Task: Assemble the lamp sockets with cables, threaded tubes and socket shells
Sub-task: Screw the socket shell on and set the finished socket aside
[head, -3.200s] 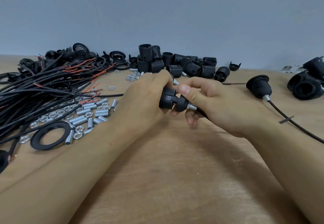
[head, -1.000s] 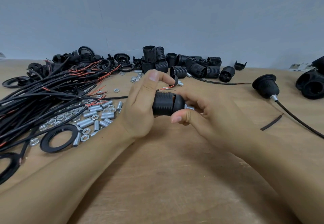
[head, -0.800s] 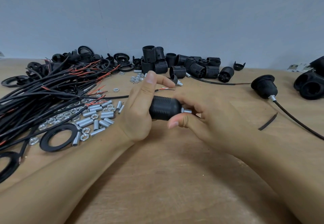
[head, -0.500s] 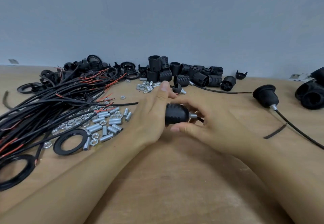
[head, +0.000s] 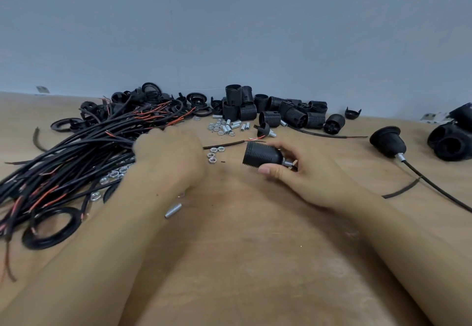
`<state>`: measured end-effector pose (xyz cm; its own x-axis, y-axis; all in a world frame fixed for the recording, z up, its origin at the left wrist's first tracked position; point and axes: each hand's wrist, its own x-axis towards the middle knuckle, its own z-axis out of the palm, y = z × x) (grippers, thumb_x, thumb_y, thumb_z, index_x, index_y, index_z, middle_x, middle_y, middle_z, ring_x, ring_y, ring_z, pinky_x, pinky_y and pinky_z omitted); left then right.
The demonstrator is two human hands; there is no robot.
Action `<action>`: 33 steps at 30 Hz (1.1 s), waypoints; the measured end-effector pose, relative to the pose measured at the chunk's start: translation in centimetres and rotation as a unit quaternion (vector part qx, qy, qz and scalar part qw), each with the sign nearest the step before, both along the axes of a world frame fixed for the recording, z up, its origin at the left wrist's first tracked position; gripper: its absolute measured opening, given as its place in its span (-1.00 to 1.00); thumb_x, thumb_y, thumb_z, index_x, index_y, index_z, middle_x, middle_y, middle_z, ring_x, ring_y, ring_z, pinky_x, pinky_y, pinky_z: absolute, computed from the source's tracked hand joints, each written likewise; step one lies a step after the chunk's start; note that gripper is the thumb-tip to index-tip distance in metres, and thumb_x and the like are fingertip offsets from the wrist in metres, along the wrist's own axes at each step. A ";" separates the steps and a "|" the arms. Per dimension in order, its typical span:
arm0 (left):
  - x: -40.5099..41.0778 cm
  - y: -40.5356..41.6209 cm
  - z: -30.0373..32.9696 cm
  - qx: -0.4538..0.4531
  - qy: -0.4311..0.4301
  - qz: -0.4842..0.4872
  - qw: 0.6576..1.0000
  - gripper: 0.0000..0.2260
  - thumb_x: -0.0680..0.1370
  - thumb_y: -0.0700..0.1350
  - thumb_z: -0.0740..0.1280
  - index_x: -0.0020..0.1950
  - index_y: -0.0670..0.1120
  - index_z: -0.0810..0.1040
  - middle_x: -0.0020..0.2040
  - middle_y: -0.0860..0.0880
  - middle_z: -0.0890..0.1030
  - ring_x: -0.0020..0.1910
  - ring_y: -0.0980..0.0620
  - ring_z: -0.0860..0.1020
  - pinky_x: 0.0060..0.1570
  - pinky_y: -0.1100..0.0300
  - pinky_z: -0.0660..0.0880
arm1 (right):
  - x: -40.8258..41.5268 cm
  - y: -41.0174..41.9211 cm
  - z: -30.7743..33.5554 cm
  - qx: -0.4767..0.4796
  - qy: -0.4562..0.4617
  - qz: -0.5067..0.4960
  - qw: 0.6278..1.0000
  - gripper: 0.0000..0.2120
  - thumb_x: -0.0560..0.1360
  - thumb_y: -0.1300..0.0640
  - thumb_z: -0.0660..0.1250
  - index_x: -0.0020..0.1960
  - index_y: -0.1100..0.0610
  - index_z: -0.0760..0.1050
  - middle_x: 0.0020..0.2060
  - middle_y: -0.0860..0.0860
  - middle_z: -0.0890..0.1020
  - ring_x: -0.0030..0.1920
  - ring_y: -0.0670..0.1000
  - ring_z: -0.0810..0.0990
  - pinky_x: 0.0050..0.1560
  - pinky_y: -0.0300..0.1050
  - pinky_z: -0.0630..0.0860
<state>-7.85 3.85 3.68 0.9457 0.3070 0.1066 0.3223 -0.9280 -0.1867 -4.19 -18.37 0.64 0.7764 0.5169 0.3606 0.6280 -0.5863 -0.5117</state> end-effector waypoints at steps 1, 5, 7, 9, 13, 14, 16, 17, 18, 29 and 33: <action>-0.4 0.7 0.3 -0.015 0.048 0.032 0.998 -0.59 0.58 0.04 0.20 0.38 -0.09 0.36 0.35 -0.13 0.41 0.30 -0.21 0.40 -0.02 -0.03 0.36 | 0.0 0.0 0.0 -0.004 -0.005 -0.002 1.000 -0.59 0.48 -0.12 0.39 0.27 0.01 0.52 0.04 -0.10 0.63 0.06 -0.08 0.55 0.11 -0.15 0.46; -1.2 0.7 0.5 -0.046 0.148 0.052 0.987 -0.56 0.58 -0.10 0.21 0.44 -0.16 0.24 0.38 -0.25 0.27 0.31 -0.30 0.34 0.05 -0.02 0.37 | -0.4 0.3 0.2 -0.018 -0.017 0.004 1.000 -0.59 0.48 -0.14 0.37 0.27 -0.01 0.52 0.04 -0.11 0.62 0.04 -0.10 0.53 0.06 -0.20 0.44; -1.3 -0.2 0.5 -0.052 0.138 0.043 0.988 -0.55 0.56 -0.18 0.22 0.44 -0.19 0.22 0.36 -0.25 0.24 0.30 -0.30 0.30 0.01 0.00 0.34 | -0.5 0.3 0.2 -0.020 -0.012 0.003 1.000 -0.60 0.49 -0.14 0.37 0.27 0.00 0.52 0.04 -0.11 0.62 0.05 -0.10 0.54 0.06 -0.18 0.44; -1.1 -0.8 0.4 -0.067 0.110 0.026 0.991 -0.56 0.55 -0.25 0.20 0.43 -0.21 0.22 0.35 -0.24 0.22 0.31 -0.29 0.26 -0.01 0.02 0.31 | -0.5 0.3 0.0 -0.019 -0.013 0.001 1.000 -0.61 0.50 -0.12 0.38 0.27 0.00 0.52 0.06 -0.12 0.62 0.06 -0.11 0.53 0.09 -0.22 0.44; -0.9 -1.4 0.2 -0.090 0.032 -0.032 0.995 -0.63 0.54 -0.31 0.20 0.35 -0.19 0.31 0.35 -0.26 0.25 0.30 -0.25 0.26 -0.04 0.06 0.23 | -0.3 0.3 -0.1 -0.018 -0.008 -0.003 1.000 -0.60 0.51 -0.10 0.38 0.29 0.02 0.52 0.08 -0.11 0.62 0.08 -0.10 0.53 0.11 -0.21 0.44; -0.7 -1.3 0.1 -0.087 0.017 -0.052 0.995 -0.62 0.53 -0.32 0.21 0.35 -0.18 0.35 0.34 -0.25 0.29 0.29 -0.23 0.30 -0.03 0.09 0.22 | -0.3 0.3 -0.1 -0.020 -0.004 -0.005 1.000 -0.60 0.51 -0.10 0.38 0.29 0.02 0.52 0.07 -0.09 0.62 0.08 -0.08 0.54 0.11 -0.18 0.45; -0.4 -1.2 0.0 -0.103 -0.011 -0.083 0.991 -0.68 0.52 -0.34 0.25 0.27 -0.17 0.46 0.20 -0.20 0.45 0.15 -0.13 0.45 -0.10 0.14 0.33 | -0.2 0.3 -0.1 -0.022 -0.002 -0.005 1.000 -0.60 0.51 -0.10 0.38 0.29 0.02 0.52 0.07 -0.07 0.63 0.08 -0.07 0.54 0.10 -0.15 0.45; -0.3 -1.1 0.0 -0.112 -0.023 -0.097 0.989 -0.74 0.51 -0.34 0.25 0.17 -0.16 0.49 0.04 -0.15 0.49 -0.03 -0.05 0.48 -0.19 0.16 0.37 | -0.2 0.3 -0.1 -0.022 -0.003 -0.004 1.000 -0.60 0.51 -0.10 0.38 0.29 0.02 0.52 0.06 -0.07 0.63 0.07 -0.07 0.54 0.10 -0.14 0.45; -0.2 -0.9 0.1 -0.122 -0.030 -0.097 0.987 -0.78 0.51 -0.35 0.26 0.10 -0.14 0.49 -0.09 -0.11 0.47 -0.18 0.00 0.45 -0.28 0.18 0.38 | -0.1 0.3 -0.1 -0.022 -0.004 -0.004 1.000 -0.60 0.51 -0.09 0.38 0.29 0.02 0.52 0.06 -0.07 0.63 0.07 -0.07 0.54 0.10 -0.14 0.45; 0.1 -2.8 0.2 -0.577 -0.373 -0.176 0.705 -0.82 0.51 -0.31 0.43 0.02 -0.05 0.63 -0.14 0.14 0.71 -0.09 0.27 0.66 0.00 0.35 0.56 | 0.2 0.0 0.0 0.056 -0.017 -0.025 0.998 -0.64 0.48 -0.08 0.41 0.21 0.06 0.52 0.04 -0.03 0.63 0.10 -0.01 0.57 0.15 0.04 0.49; 0.3 -4.3 -0.4 -0.795 -0.254 -0.118 0.537 -0.84 0.50 -0.33 0.43 0.00 -0.11 0.60 -0.07 -0.02 0.73 -0.11 0.05 0.70 -0.04 0.10 0.66 | 0.2 0.0 0.1 0.094 -0.040 -0.035 0.994 -0.67 0.47 -0.07 0.45 0.17 0.00 0.51 -0.04 -0.14 0.62 0.03 -0.12 0.58 0.00 -0.17 0.51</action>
<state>-7.51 -0.41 3.25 0.9513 0.2698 0.1494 -0.2048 0.1907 0.9600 -4.01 -18.39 0.72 0.7732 0.3798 0.5079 0.6318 -0.5297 -0.5659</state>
